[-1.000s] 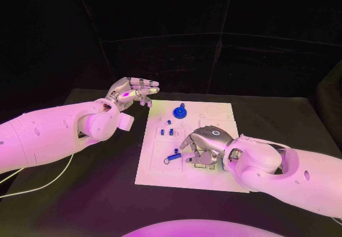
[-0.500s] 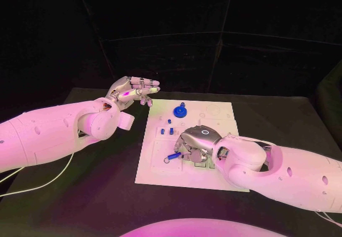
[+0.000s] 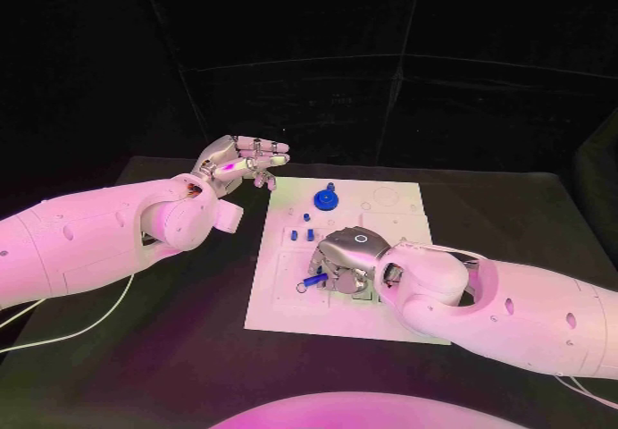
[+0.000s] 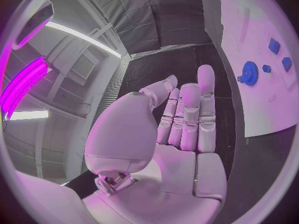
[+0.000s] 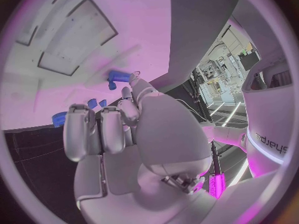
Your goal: Assemble the parts on the task board
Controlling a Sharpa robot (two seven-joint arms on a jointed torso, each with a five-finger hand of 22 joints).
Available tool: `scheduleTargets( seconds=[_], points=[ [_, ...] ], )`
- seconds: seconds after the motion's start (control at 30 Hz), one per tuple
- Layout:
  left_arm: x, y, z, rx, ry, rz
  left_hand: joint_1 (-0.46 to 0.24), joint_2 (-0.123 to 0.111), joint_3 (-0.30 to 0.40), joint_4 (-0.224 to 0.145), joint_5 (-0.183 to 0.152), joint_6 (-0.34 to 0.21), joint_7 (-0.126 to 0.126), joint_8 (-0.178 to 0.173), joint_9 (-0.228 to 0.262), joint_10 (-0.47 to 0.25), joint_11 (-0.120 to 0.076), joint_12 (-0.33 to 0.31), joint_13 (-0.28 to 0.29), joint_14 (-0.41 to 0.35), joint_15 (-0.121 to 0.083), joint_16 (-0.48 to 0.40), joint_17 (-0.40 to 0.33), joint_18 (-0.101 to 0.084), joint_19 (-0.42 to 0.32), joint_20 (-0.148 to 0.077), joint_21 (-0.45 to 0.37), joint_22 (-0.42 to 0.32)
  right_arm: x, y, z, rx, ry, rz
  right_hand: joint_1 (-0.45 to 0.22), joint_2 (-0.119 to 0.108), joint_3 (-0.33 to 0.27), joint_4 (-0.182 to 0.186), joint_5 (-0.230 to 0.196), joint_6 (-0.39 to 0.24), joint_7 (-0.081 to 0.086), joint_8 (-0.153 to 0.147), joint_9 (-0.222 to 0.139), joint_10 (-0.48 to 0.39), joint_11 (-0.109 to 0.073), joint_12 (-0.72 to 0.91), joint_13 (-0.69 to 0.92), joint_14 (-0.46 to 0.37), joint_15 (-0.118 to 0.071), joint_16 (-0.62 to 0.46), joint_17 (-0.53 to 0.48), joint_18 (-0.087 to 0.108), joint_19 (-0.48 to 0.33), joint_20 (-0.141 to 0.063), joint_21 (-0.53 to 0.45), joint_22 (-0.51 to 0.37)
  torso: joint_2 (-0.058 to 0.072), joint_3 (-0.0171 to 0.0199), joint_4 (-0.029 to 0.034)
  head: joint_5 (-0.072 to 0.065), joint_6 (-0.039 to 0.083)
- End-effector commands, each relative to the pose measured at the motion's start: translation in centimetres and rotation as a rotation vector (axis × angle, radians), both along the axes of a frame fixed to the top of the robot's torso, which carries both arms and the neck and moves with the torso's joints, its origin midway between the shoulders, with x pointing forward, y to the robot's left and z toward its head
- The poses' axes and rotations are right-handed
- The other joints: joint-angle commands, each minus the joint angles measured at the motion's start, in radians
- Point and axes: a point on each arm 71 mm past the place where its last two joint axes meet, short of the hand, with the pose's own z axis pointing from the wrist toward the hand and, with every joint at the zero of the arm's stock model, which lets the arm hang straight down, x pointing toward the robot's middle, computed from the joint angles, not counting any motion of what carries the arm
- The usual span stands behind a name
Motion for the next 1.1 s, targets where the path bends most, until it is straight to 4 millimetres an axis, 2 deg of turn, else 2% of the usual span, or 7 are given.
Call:
scheduleTargets(
  seconds=[0.03,0.57,1.1],
  points=[
    [0.0,-0.2,0.1,-0.009,0.0,-0.012,-0.001,0.006,0.0,-0.003,0.001,0.002,0.004,0.001,-0.001,-0.001,0.001,0.003,-0.001,-0.004,0.0,-0.005,-0.001,0.014,-0.008,0.0,-0.003,-0.001,0.2,0.1,-0.2,-0.039,-0.002,0.006,-0.01,-0.002,0.003,-0.001,-0.004,-0.014,0.004,-0.004,-0.002,-0.001,0.004,0.006,0.002,0.043,-0.003,0.004,0.002,-0.006,0.005,-0.003,0.003,0.078,0.0,-0.0002,0.0,0.0,-0.001],
    [0.0,-0.2,0.1,-0.008,0.004,-0.014,-0.001,0.006,0.0,-0.003,0.001,0.002,0.004,0.001,-0.001,-0.001,0.001,0.003,-0.001,-0.004,0.0,-0.005,-0.001,0.014,-0.008,0.0,-0.003,-0.001,0.5,0.7,-0.9,-0.111,0.02,0.011,-0.019,-0.008,0.0,0.001,-0.005,-0.028,0.013,-0.002,-0.001,-0.006,0.013,0.007,0.006,0.043,0.004,0.006,0.006,-0.007,0.005,0.002,0.004,0.079,-0.001,-0.0002,-0.0015,0.001,-0.004],
    [0.0,-0.2,0.1,-0.007,0.009,-0.017,-0.001,0.006,0.0,-0.003,0.001,0.002,0.004,0.001,-0.001,-0.001,0.001,0.003,-0.001,-0.004,0.0,-0.005,-0.001,0.014,-0.008,0.0,-0.003,-0.001,0.7,0.7,-1.3,-0.159,0.032,0.005,-0.022,0.004,0.006,0.006,-0.001,-0.004,0.016,0.008,0.004,-0.011,0.017,0.009,0.012,0.042,0.009,0.005,0.004,-0.006,0.003,0.008,0.003,0.078,0.0,0.0003,-0.001,0.001,-0.005]
  ],
)
